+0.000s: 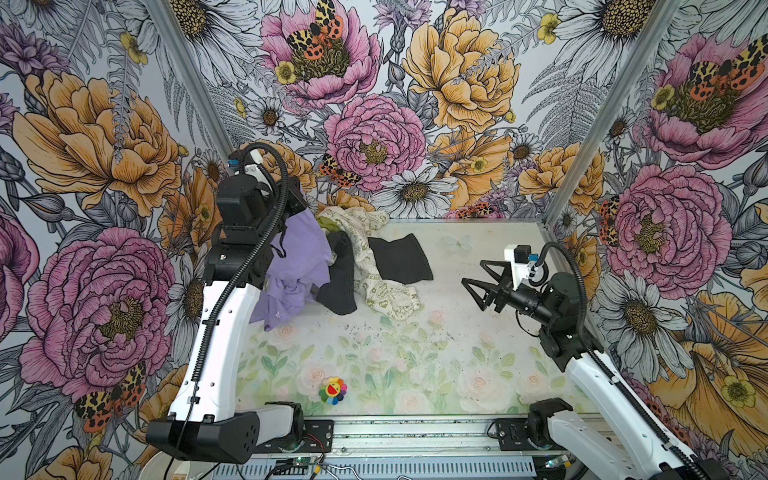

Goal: Pick out a specific cloth from the pile

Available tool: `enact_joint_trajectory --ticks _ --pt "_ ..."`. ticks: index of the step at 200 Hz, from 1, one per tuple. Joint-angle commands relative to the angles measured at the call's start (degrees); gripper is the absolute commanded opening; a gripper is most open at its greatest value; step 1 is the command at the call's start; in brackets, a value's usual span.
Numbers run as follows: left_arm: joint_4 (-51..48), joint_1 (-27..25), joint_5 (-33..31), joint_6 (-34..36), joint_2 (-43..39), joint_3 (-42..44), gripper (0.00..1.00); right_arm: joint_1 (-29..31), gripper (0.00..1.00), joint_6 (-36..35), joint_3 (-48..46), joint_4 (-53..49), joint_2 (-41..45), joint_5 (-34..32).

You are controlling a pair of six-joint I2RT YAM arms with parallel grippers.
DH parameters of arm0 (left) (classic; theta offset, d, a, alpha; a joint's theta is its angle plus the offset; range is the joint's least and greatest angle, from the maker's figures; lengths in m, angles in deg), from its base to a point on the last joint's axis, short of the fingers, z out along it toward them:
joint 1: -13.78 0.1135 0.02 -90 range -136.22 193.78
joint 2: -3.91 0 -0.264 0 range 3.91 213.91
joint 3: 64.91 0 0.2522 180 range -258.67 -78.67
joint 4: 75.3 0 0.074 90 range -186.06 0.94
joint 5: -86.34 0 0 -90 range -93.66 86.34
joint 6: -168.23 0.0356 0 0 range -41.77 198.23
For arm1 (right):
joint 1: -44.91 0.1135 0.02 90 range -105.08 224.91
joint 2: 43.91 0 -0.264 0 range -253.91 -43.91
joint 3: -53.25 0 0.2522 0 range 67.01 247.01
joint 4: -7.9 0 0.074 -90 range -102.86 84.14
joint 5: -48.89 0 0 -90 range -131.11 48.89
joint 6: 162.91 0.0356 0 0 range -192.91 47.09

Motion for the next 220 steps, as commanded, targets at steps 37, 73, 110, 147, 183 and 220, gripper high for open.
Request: enact_joint_trajectory --ticks 37,73,110,147,183,220 --pt "1.17 -6.78 -1.58 3.01 3.75 0.69 0.0 0.59 0.99 -0.75 0.6 0.47 -0.86 -1.16" --pt "1.07 -13.58 -1.57 3.95 8.55 3.71 0.08 0.75 0.99 -0.48 0.95 0.56 -1.69 -1.51" --pt "0.26 -20.25 -4.36 8.64 11.78 8.13 0.51 0.93 0.99 -0.68 1.26 0.13 -1.98 -1.81" --pt "-1.08 -18.56 -10.7 9.83 5.53 13.49 0.85 1.12 0.99 -1.49 1.13 -0.76 -1.87 -2.39" --pt "-1.06 -12.63 -14.83 6.1 -4.31 23.29 0.88 1.18 0.99 -1.85 1.3 -0.79 -2.52 -2.45" --pt "-0.95 -6.43 -16.07 -2.36 -12.01 35.04 0.88 1.14 1.0 -2.9 2.07 -2.03 -2.43 -2.66"
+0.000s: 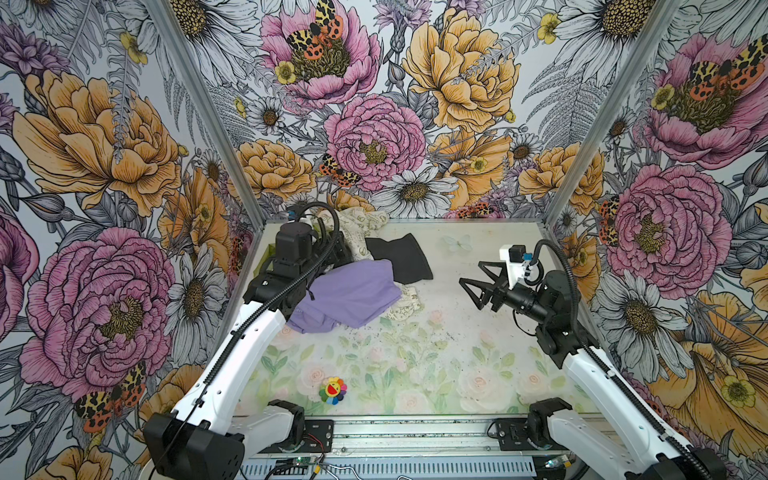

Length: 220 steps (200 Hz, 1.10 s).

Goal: Pick out a specific cloth from the pile

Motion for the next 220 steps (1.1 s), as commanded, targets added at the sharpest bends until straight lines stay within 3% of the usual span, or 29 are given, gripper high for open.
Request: enact_joint_trajectory --ticks 1,50,95,138,202,220 --pt "-0.58 2.81 -2.43 -6.05 -2.12 6.27 0.88 0.53 1.0 -1.42 2.08 -0.76 -0.17 -0.73" --pt "3.53 8.27 1.52 -12.69 -6.94 19.76 0.86 0.6 0.99 -0.94 2.18 -0.26 -0.42 -0.58" --pt "8.12 11.85 3.72 -15.66 -7.24 26.7 0.74 0.81 0.99 -0.52 2.38 -0.16 -0.43 -0.61" --pt "10.33 13.37 5.59 -17.09 -5.63 29.79 0.68 0.84 1.0 -0.78 2.54 -0.52 -0.45 -0.62" --pt "14.48 15.24 7.52 -17.62 -3.12 33.04 0.68 0.95 0.99 -0.77 2.45 -0.61 -0.6 -0.69" --pt "16.77 15.42 8.93 -18.55 -1.18 33.15 0.62 0.95 0.99 -0.86 2.36 -0.85 -0.36 -0.88"
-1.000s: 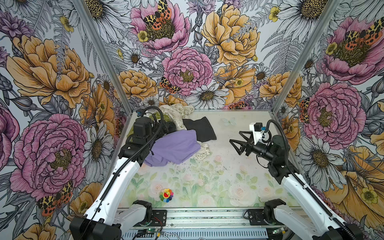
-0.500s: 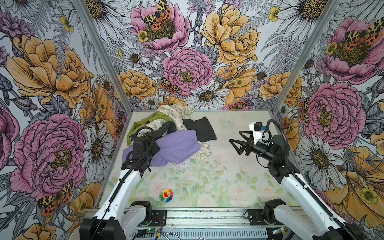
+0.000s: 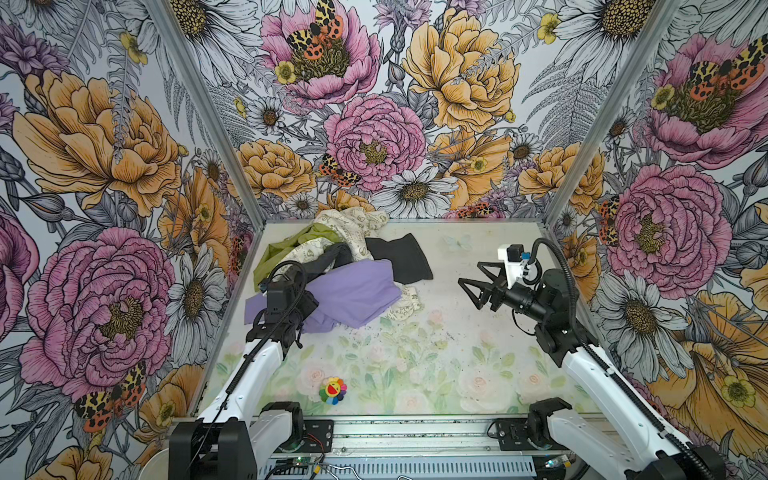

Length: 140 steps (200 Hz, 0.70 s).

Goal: Pick out a specific cloth from the pile

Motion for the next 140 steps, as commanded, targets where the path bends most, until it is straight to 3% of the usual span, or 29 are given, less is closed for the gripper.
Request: enact_joint_trajectory --ticks 1,53,84,140 --pt "4.89 0.63 2.83 -1.7 2.03 0.7 0.61 0.47 0.99 -0.76 1.77 0.06 0.2 -0.66" --pt "8.72 0.63 4.06 -3.77 4.0 0.28 0.17 0.45 0.99 -1.41 1.59 -1.13 1.19 -1.15" --pt "6.45 0.57 3.16 -3.0 0.02 -1.8 0.0 0.49 0.99 -1.51 1.46 -1.24 1.31 -1.25" --pt "1.28 -0.81 1.69 0.75 -6.14 -11.69 0.0 0.56 1.0 -1.31 1.32 -0.88 1.41 -1.25"
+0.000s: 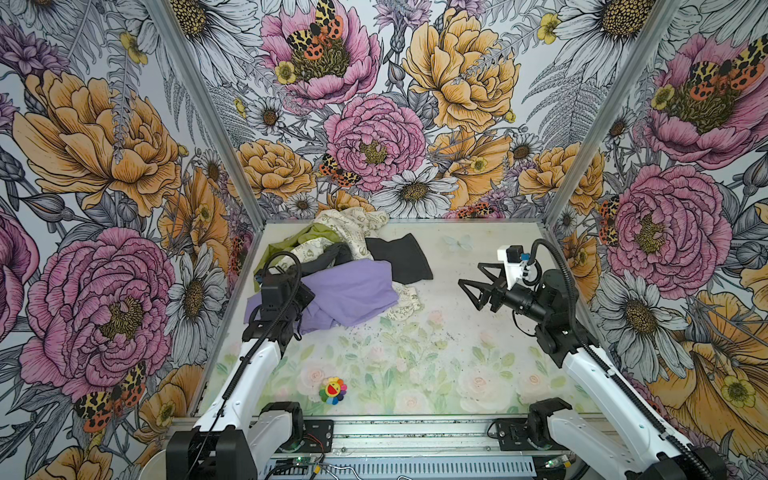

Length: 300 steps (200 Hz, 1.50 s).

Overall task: Pick out a specific cloth from the pile
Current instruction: 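Lift the lavender cloth with the left gripper and carry it away from the pile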

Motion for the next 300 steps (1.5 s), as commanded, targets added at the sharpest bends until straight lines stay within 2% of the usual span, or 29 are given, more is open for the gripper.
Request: enact_joint_trajectory --ticks 1,26,78,154,208,245,275,300 --pt "-0.35 -0.84 -1.27 2.85 -2.56 -6.28 0.0 0.46 1.0 -0.43 1.32 0.37 1.04 -0.46" --pt "-1.91 -3.32 -2.69 5.12 -2.83 -12.61 0.0 0.45 1.0 -0.39 1.24 0.15 1.49 -0.5" --pt "-4.03 -12.36 -7.61 10.88 0.16 -25.74 0.0 0.53 0.99 -0.45 1.16 -0.33 2.31 -0.82" --pt "-4.15 -26.07 -11.31 17.01 12.49 -44.99 0.0 0.54 0.99 -0.78 0.89 -1.84 4.33 -4.48" --pt "-4.14 -33.12 -8.39 19.22 25.91 -61.77 0.0 0.51 1.0 -1.37 0.33 -3.99 8.02 -15.13" --pt "-4.19 -36.61 -4.5 18.5 37.5 -75.09 0.0 0.38 0.99 -1.47 -0.02 -6.22 10.04 -25.39" --pt "-4.35 -39.5 -0.86 17.39 49.43 -89.34 0.0 -0.28 0.99 -1.12 -0.08 -7.46 11.43 -32.35" --pt "-4.37 -41.1 4.31 12.27 60.7 -103.82 0.0 -1.09 0.99 -0.85 0.08 -8.24 13.42 -38.02"
